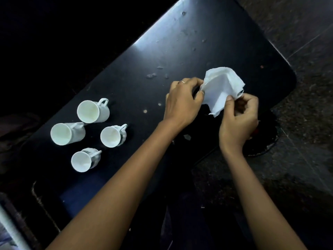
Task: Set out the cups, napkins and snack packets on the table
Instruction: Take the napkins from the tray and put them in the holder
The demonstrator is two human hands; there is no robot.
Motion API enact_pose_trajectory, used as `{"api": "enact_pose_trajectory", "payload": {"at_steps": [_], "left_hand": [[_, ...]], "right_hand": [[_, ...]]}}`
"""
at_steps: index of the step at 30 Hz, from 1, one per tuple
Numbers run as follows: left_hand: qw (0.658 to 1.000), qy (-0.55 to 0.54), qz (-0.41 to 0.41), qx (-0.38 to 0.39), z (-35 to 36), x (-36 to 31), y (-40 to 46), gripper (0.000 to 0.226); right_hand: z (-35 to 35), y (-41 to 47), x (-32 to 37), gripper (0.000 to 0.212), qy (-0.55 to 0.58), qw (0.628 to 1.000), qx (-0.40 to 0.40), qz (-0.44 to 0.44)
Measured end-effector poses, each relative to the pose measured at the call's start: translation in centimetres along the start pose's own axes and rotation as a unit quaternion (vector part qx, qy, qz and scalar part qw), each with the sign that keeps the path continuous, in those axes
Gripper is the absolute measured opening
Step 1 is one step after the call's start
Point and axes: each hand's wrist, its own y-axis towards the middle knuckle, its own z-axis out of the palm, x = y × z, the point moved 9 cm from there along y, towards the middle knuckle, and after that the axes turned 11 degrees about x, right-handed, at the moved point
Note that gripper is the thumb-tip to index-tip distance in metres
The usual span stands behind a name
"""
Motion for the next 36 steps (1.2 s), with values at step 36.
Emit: {"api": "enact_pose_trajectory", "payload": {"at_steps": [36], "left_hand": [[0.924, -0.344, -0.165, -0.025, 8.0, 3.1, -6.1, 0.066]], "right_hand": [[4.7, 1.2, -3.8, 0.057, 0.053, 0.973, 0.218, 0.058]]}}
